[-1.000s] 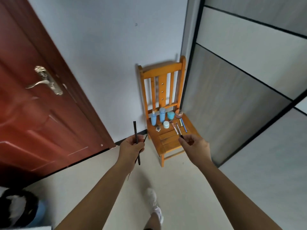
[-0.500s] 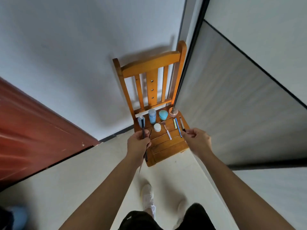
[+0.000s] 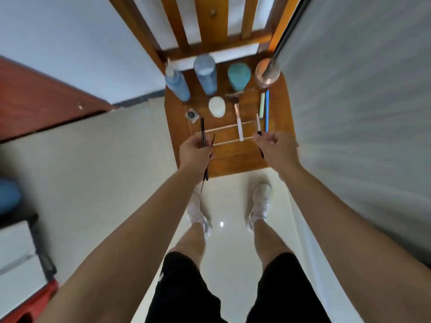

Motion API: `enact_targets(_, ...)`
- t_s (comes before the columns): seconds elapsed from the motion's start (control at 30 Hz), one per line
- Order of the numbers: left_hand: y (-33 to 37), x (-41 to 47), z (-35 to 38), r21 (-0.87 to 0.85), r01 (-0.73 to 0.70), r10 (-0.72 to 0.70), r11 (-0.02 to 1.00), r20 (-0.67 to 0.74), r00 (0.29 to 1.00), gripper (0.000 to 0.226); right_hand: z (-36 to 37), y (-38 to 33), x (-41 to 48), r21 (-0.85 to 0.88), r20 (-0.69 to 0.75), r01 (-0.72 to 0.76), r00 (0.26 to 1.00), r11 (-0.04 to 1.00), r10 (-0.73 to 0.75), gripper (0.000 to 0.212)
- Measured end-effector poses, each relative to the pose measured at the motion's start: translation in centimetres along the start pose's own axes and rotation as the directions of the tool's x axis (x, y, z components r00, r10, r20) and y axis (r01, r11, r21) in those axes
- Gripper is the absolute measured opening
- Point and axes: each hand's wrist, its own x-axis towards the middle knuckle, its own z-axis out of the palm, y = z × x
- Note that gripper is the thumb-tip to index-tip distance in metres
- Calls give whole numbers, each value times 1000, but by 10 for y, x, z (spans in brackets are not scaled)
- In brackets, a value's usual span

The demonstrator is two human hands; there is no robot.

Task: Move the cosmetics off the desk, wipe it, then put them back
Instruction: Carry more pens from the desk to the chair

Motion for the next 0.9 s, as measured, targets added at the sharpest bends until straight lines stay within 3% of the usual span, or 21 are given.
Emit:
enact_targets(0.2,-34,74,35,74,19,-16,997,-29,999,39,31,37,66,-92,38,-65,997,994,69,23)
enact_targets(0.33,-44,89,42,244,-108,136,964,-98,986,42,45,39,86,-119,-1,-40,999,992,40,30)
enact_targets(0.43,-53,87,40,441,-233,296,867,-81,952,51,46,40,83,-166,7,10,1000,986,-9,42)
enact_targets(0.6,-60,70,26,584,-292,361,758,-2,933,54,37,39,63,-274,1,60,998,960,-62,46)
enact_targets(0.9,26,-40,-24,751,-463,652,471,58,756,55,-55,-49,-21,-230,-145,204,960,952,-241,41)
